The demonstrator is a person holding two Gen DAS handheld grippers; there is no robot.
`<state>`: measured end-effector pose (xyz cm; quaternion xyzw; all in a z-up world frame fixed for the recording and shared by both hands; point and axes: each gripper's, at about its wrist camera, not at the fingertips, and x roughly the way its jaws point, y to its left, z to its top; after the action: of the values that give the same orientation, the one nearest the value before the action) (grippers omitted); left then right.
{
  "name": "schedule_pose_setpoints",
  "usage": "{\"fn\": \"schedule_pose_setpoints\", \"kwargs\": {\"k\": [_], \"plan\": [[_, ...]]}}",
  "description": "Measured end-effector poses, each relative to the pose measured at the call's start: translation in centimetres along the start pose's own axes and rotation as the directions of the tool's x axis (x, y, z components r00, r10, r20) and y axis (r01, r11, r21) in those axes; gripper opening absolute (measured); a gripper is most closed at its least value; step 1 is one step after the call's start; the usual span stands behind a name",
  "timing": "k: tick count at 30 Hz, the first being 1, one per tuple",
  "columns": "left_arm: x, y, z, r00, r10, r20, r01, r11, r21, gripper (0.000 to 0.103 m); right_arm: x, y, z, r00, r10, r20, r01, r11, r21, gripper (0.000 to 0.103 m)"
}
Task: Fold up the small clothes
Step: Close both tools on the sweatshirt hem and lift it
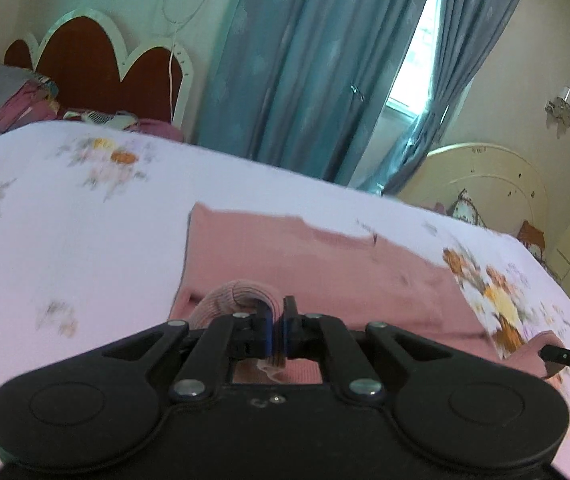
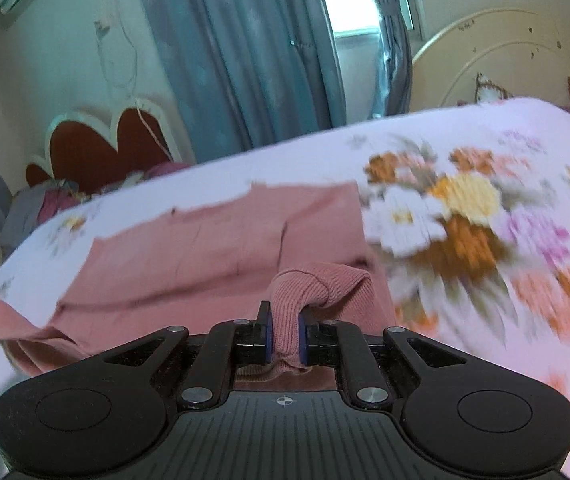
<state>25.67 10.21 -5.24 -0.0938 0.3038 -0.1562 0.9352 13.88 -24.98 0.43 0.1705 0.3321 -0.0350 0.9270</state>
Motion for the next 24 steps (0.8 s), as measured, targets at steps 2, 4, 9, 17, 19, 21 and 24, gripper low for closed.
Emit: {"fn": "schedule_pose_setpoints", "kwargs": {"k": [2,4,9,17,19,21,24], "plan": [[1.8,-0.2,1.2,1.0,0.004,0.012,-0.004,1.0,0.0,0.004,2.1,-0.2,1.7,1.0,0.0,0.015,-0.001,1.0,0.004,0.011],[3.8,-0.3,2.3,1.0,0.007,0.019,-0.007,1.0,0.0,0.004,4.5,-0.5,3.5,1.0,0.005,0.02,-0.005,1.0,0.014,0.011],[8.5,-0.3,5.5,0.999,0.035,0.034,-0.035,0.999,-0.002,0.004,10.2,-1.8,7.5,1.0,0.012,0.014,-0.013,0.999,0.048,0.011],[17.4,0.5,8.2,0.995,0.098,-0.024,-0.098,0.995,-0.018,0.004,19.1,-4.4,10.8,0.998,0.01,-0.058,-0.001,0.99,0.144,0.011],[19.3,0.5,8.1,0.992,0.118,-0.044,-0.119,0.993,-0.005,0.004,20.9,-4.8,11.2,0.997,0.002,-0.075,0.01,0.988,0.154,0.011],[21.0,0.7,7.9,0.987,0.143,-0.067,-0.143,0.99,0.012,0.005,22.7,-5.4,11.3,0.996,-0.018,-0.093,0.033,0.985,0.167,0.012],[23.3,1.2,7.5,0.974,0.199,-0.109,-0.197,0.98,0.028,0.013,24.8,-6.4,11.3,0.989,-0.038,-0.139,0.065,0.979,0.194,0.024]]}}
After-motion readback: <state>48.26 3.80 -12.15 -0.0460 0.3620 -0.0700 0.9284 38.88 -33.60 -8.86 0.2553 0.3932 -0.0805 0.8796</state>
